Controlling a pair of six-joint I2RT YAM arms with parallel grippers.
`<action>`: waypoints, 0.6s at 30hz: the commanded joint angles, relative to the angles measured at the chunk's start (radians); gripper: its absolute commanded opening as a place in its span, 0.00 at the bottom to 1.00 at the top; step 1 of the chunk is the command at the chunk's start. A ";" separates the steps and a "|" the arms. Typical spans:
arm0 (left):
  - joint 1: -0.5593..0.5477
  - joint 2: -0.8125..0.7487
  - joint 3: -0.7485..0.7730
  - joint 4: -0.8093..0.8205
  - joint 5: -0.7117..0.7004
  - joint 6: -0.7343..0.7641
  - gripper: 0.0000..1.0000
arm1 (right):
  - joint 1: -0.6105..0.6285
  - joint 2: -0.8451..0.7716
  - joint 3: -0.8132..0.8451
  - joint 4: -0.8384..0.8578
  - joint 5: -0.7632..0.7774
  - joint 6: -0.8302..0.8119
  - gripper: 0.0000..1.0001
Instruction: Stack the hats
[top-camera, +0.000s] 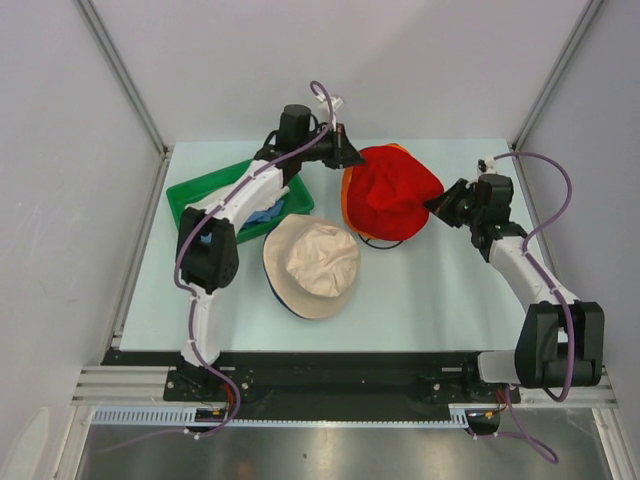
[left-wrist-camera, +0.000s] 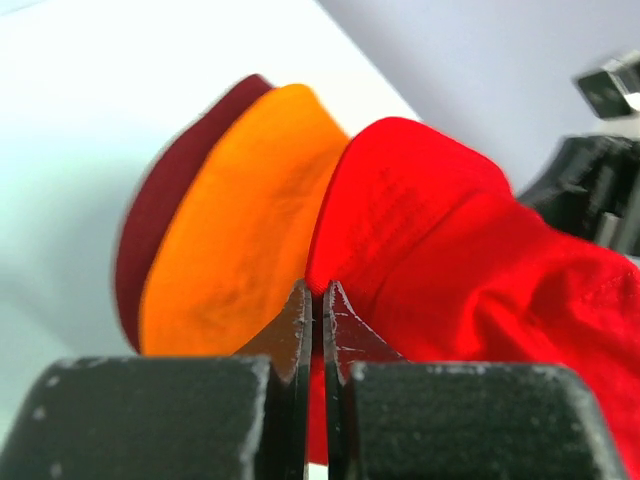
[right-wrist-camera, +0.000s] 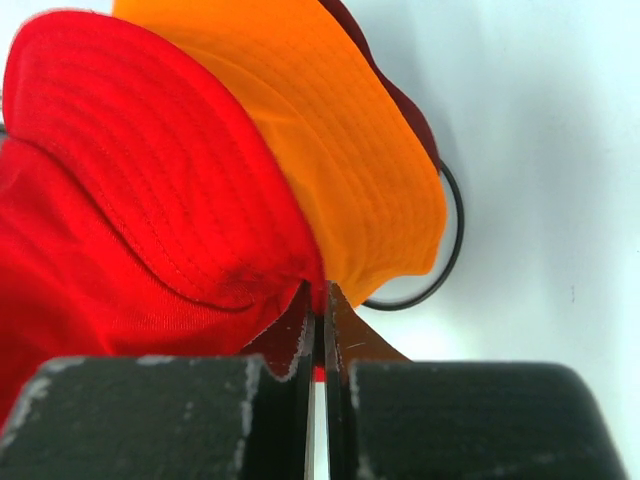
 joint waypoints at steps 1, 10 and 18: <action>0.017 0.053 0.094 -0.177 -0.212 0.062 0.00 | 0.002 0.032 0.033 -0.039 0.080 -0.047 0.00; 0.014 0.081 0.107 -0.279 -0.408 0.163 0.00 | 0.049 0.084 0.050 -0.112 0.238 -0.104 0.00; -0.007 0.081 0.092 -0.235 -0.379 0.200 0.00 | 0.048 0.081 0.041 -0.073 0.191 -0.114 0.42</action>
